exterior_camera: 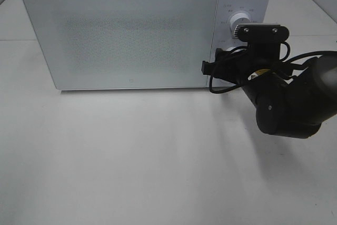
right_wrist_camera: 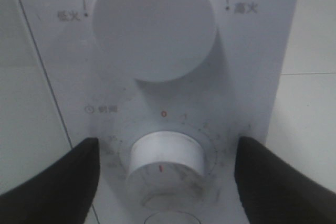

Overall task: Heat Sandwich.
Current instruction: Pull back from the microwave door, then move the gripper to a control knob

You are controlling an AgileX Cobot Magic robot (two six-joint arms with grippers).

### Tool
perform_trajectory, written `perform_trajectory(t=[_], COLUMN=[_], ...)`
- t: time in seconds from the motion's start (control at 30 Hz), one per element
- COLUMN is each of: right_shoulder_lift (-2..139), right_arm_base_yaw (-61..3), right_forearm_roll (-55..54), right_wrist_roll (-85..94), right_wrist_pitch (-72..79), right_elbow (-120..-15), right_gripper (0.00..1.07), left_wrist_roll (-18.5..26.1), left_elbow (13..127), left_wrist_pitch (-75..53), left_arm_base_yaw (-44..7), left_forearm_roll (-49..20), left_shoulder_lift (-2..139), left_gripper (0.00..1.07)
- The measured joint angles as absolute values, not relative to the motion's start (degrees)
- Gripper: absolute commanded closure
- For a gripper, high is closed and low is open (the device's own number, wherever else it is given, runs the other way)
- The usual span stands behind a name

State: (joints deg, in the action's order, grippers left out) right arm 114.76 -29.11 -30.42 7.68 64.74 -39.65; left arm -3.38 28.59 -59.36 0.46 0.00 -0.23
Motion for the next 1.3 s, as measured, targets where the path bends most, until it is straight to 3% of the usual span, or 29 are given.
perform_trajectory(t=[0.17, 0.2, 0.23, 0.37, 0.5, 1.0, 1.3], right_shoulder_lift=[114.8, 114.8, 114.8, 114.8, 114.8, 114.8, 115.1], right_arm_base_yaw=[-29.1, -29.1, -29.1, -29.1, -29.1, -29.1, -29.1], right_forearm_roll=[-30.4, -30.4, -30.4, -30.4, -30.4, -30.4, -30.3], right_wrist_roll=[7.7, 7.7, 7.7, 7.7, 7.7, 5.8, -4.8], right_wrist_pitch=[64.6, 64.1, 64.1, 64.0, 64.0, 64.1, 65.3], right_elbow=[-39.6, -39.6, -39.6, -39.6, -39.6, -39.6, -39.5], right_gripper=[0.62, 0.75, 0.75, 0.99, 1.04, 1.02, 1.01], left_wrist_roll=[-3.4, -3.4, -3.4, -3.4, -3.4, -3.4, -3.4], left_elbow=[28.6, 28.6, 28.6, 28.6, 28.6, 28.6, 28.6], left_wrist_pitch=[-59.4, -59.4, -59.4, -59.4, -59.4, -59.4, -59.4], left_arm_base_yaw=[0.5, 0.5, 0.5, 0.5, 0.5, 0.5, 0.5], left_forearm_roll=[0.0, 0.0, 0.0, 0.0, 0.0, 0.0, 0.0], left_shoulder_lift=[-0.2, -0.2, -0.2, -0.2, -0.2, -0.2, -0.2], left_gripper=[0.05, 0.05, 0.05, 0.05, 0.05, 0.05, 0.05])
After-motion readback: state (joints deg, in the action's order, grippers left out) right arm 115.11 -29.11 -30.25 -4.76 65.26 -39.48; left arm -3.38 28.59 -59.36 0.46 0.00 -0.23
